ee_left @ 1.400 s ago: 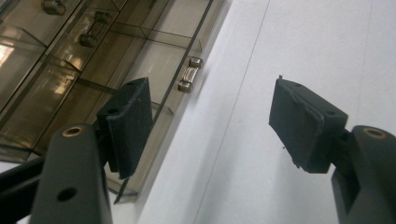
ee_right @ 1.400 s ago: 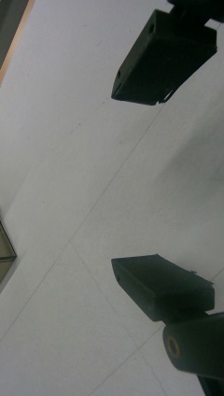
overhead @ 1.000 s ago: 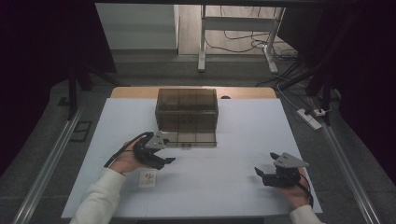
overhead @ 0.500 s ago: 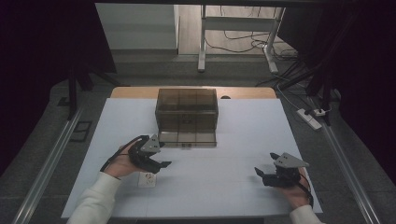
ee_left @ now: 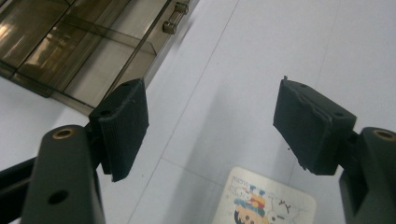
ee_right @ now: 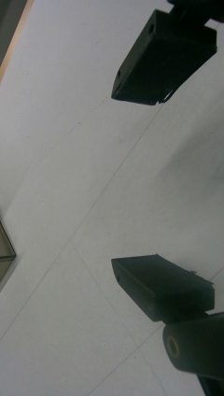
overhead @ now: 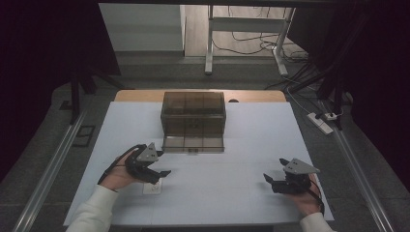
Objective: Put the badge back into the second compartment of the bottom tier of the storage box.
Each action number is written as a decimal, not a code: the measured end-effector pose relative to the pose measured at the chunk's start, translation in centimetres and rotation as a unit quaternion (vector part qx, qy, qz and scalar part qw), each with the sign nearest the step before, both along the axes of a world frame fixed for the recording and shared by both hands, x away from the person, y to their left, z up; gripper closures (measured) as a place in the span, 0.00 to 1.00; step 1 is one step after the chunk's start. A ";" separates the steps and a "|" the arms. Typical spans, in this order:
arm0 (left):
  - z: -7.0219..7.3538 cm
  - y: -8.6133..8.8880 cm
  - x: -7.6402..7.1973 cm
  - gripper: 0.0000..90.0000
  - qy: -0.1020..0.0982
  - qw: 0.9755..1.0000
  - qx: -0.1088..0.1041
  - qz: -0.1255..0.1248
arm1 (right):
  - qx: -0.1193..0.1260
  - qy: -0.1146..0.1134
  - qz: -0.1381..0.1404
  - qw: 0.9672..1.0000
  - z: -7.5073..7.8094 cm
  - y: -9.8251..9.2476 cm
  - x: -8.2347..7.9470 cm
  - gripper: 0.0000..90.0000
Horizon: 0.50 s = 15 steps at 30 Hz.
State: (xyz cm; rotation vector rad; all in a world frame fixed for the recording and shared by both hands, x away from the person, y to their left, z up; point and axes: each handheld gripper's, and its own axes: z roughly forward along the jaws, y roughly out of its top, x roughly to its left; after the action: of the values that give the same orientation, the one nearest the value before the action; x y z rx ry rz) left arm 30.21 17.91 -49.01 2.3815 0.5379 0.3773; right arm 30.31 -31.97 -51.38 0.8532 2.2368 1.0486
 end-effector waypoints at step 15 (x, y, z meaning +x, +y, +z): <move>-0.4 1.1 -1.3 0.29 0.000 1.000 -0.002 0.011 | 0.000 -0.001 0.001 1.000 0.0 0.0 0.0 0.17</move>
State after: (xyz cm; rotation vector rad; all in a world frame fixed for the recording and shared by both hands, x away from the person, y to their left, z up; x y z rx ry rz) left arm 28.92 19.00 -49.38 2.3725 0.5656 0.3857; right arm 30.29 -31.96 -51.38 0.8507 2.2361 1.0497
